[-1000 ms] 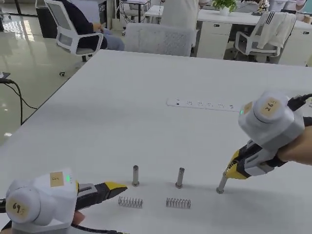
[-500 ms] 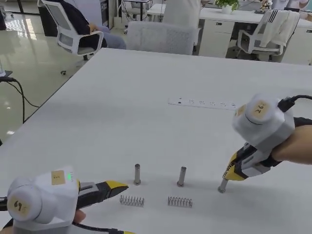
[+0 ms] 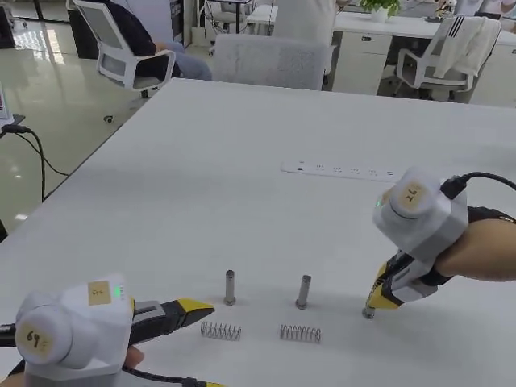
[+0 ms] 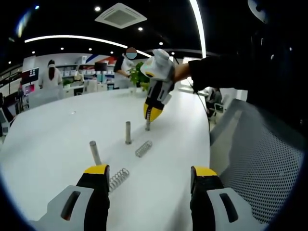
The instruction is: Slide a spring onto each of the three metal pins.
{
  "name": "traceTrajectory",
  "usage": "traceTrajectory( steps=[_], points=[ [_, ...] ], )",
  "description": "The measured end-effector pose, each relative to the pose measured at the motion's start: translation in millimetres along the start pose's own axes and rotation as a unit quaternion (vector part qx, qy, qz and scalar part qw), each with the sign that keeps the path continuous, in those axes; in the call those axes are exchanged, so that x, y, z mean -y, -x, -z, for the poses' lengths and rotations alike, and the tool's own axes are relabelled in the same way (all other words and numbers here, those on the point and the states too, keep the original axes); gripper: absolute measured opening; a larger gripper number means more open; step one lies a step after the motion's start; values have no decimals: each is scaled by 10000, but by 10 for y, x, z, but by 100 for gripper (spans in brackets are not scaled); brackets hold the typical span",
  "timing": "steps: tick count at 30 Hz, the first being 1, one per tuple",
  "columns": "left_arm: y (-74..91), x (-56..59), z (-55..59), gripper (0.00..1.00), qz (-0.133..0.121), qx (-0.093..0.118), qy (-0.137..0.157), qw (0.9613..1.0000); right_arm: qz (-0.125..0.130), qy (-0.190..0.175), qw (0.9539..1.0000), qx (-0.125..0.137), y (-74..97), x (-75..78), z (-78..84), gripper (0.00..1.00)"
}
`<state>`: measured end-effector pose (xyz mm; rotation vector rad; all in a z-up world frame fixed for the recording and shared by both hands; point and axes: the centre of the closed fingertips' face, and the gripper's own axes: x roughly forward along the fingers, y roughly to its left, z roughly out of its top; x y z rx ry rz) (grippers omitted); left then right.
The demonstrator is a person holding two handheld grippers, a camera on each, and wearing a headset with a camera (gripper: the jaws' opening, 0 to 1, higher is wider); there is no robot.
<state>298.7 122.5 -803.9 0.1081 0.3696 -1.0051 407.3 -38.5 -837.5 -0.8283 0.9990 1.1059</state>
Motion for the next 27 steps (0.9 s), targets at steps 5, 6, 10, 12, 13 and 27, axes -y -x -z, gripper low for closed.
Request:
traceTrajectory(
  steps=[5, 6, 10, 12, 13, 27],
  points=[
    [-6, 7, 5, 64, 9, -5, 3, 10000, -1, -11, 10000, -55, -70, -1, 27, 9],
    [-7, 9, 5, 64, 7, -7, 3, 10000, 1, -21, 10000, -60, -77, 0, 30, 9],
    [-2, 6, 8, 64, 0, -9, 4, 10000, -7, -50, 10000, -74, -116, -6, 44, 9],
    [-1, 6, 9, 64, -2, -9, 4, 10000, -7, -70, 9999, -94, -139, -8, 61, 9],
    [-1, 5, 9, 64, -5, -8, 6, 10000, -2, -86, 9999, -69, -138, -5, 54, 9],
    [-9, 13, 8, 63, 11, -19, -8, 10000, 11, -105, 9999, 3, -147, -13, 47, 13]
  ],
)
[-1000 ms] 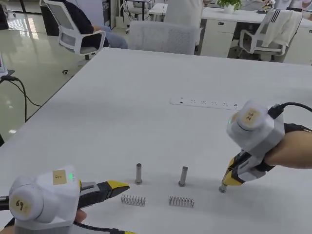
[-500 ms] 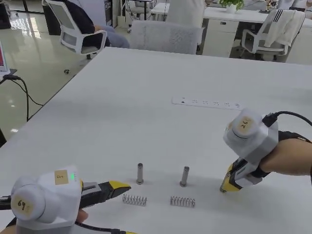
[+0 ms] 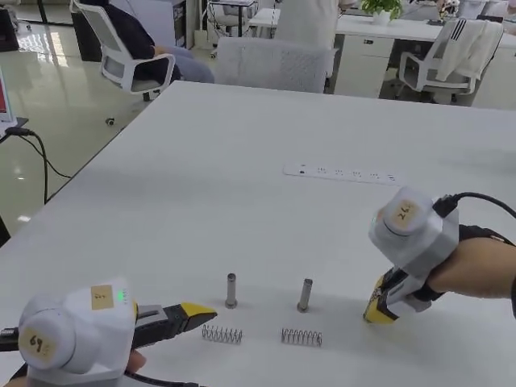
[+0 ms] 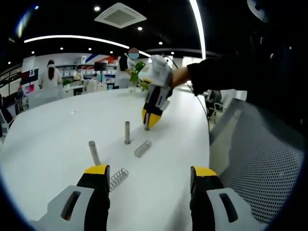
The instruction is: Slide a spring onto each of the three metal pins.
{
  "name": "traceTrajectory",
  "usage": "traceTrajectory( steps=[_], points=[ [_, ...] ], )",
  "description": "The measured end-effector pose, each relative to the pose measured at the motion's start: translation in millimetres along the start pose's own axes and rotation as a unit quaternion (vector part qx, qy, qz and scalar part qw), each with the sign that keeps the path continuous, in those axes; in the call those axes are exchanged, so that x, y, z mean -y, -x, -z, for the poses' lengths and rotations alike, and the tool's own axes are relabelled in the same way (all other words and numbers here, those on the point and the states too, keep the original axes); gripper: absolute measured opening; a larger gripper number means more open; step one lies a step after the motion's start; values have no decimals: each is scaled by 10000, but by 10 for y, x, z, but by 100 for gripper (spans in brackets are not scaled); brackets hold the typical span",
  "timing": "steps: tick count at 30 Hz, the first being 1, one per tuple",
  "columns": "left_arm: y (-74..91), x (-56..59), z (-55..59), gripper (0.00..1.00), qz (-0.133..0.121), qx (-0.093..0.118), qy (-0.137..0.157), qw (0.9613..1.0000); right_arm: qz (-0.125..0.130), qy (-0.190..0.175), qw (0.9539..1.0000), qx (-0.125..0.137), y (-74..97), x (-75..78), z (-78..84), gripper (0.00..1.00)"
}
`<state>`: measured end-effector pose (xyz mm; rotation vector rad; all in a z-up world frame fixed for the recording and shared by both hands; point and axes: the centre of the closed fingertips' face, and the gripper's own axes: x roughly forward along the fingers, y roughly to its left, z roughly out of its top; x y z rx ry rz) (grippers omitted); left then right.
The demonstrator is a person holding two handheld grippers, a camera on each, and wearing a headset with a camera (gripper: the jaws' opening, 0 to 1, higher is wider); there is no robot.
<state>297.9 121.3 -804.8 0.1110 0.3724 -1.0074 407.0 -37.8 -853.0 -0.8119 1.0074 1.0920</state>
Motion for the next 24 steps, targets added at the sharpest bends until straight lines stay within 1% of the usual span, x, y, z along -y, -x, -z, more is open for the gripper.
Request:
traceTrajectory(
  steps=[5, 13, 18, 24],
  points=[
    [-1, 1, -2, 63, 12, -7, -15, 10000, 35, -15, 10000, 20, 15, 2, 27, 16],
    [-7, 8, -11, 63, 31, -4, -35, 10000, 81, -108, 9999, 33, 62, -20, 111, 16],
    [-8, 9, -5, 63, 32, -5, -40, 10000, 108, -144, 9998, 64, 100, -58, 153, 16],
    [-12, 8, -8, 63, 40, 3, -50, 10000, 111, -161, 9998, 68, 102, -131, 201, 16]
  ],
)
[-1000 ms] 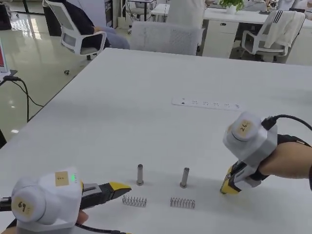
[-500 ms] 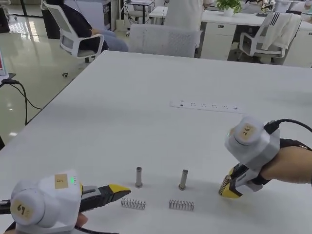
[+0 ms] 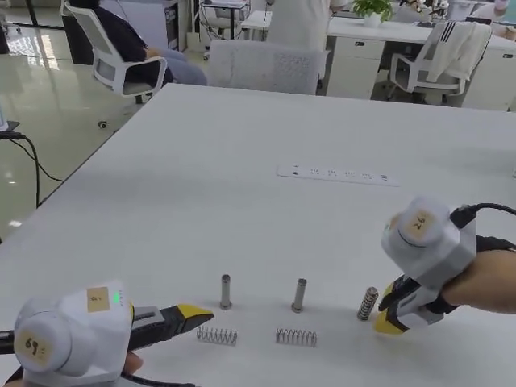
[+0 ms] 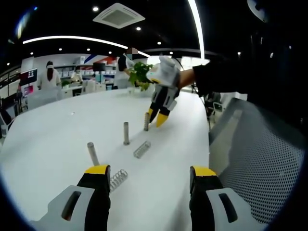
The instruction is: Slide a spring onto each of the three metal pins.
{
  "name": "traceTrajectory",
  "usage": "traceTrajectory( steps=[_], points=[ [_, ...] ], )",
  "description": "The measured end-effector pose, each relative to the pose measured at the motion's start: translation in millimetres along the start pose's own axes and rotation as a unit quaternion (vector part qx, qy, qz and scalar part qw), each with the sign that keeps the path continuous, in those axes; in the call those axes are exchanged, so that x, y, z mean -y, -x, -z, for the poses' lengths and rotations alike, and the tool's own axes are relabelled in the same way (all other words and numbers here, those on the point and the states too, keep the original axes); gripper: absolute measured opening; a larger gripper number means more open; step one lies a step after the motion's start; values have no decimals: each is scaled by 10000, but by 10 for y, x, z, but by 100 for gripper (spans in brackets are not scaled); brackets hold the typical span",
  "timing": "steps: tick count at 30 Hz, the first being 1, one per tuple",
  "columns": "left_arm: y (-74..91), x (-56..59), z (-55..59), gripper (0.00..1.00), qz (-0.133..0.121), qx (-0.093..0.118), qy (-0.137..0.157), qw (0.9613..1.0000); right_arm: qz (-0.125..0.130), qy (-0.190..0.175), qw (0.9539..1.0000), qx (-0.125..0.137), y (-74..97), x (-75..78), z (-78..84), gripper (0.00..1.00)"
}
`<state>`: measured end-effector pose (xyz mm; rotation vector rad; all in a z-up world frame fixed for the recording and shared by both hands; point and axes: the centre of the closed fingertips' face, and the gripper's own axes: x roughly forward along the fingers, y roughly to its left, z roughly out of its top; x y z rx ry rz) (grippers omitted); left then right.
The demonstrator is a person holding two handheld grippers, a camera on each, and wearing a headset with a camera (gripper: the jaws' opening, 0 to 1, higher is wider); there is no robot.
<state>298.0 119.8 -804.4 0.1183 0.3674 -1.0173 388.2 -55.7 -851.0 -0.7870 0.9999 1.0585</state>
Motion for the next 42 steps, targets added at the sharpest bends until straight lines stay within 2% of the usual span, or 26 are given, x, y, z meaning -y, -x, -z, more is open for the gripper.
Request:
traceTrajectory(
  steps=[13, 20, 23, 30, 42],
  points=[
    [-13, 14, -12, 62, 17, 19, -18, 10000, -52, -33, 10000, 55, 36, -198, 62, 15],
    [-14, 22, -17, 62, 17, 20, -28, 10000, -114, 1, 9999, 85, 47, -321, 46, 15],
    [-16, 26, -22, 62, 20, 26, -30, 10000, -213, 57, 9996, 164, 58, -413, -28, 15],
    [-20, 32, -33, 62, 26, 27, -48, 10000, -297, 266, 9989, 252, 34, -520, -212, 15],
    [-10, 28, -41, 62, 13, 27, -55, 10000, -397, 585, 9971, 278, -54, -590, -440, 15]
  ],
)
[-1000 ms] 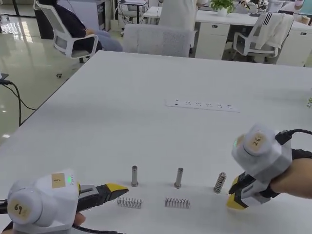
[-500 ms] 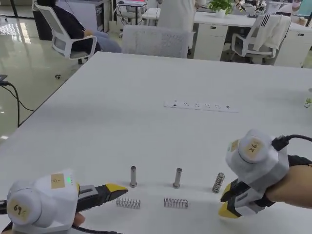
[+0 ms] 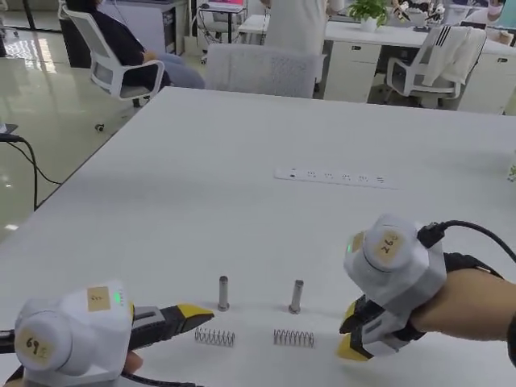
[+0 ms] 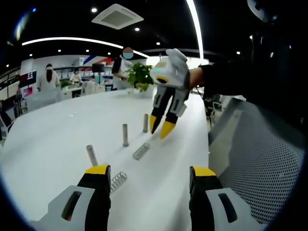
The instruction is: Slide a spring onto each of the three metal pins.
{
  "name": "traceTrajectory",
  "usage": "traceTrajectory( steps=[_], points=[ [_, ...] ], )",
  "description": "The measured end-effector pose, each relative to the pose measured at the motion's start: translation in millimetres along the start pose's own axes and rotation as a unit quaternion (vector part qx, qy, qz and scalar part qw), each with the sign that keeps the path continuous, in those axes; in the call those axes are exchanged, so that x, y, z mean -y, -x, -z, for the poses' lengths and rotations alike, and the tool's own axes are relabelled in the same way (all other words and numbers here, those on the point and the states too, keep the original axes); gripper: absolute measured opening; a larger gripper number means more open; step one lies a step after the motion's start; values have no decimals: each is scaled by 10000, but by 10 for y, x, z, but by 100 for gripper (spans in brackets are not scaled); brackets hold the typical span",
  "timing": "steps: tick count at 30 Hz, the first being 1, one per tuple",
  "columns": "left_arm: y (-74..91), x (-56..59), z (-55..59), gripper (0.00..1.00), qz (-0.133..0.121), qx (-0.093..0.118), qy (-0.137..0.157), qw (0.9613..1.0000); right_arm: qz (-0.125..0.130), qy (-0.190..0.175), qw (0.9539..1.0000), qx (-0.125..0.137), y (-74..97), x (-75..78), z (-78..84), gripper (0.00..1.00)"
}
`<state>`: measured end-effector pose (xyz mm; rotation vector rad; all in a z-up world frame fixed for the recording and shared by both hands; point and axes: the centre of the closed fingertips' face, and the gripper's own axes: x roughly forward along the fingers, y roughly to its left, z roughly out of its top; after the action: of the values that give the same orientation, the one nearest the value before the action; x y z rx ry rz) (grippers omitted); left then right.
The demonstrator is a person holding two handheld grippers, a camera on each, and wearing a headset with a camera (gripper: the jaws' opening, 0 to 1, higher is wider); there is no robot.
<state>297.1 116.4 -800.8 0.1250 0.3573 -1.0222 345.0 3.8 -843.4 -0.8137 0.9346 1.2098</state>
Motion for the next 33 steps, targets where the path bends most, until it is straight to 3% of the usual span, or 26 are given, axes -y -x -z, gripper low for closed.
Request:
traceTrajectory(
  steps=[7, 17, 33],
  points=[
    [-1, 4, 0, 62, 7, -9, -1, 10000, -61, 202, 9998, 25, -87, 18, -163, 14],
    [28, -7, 20, 61, -27, -21, 26, 10000, -189, 361, 9992, 4, -206, 0, -275, 13],
    [22, -4, 8, 60, -10, -20, 7, 10000, -272, 538, 9980, -206, -365, -25, -265, 10]
  ],
)
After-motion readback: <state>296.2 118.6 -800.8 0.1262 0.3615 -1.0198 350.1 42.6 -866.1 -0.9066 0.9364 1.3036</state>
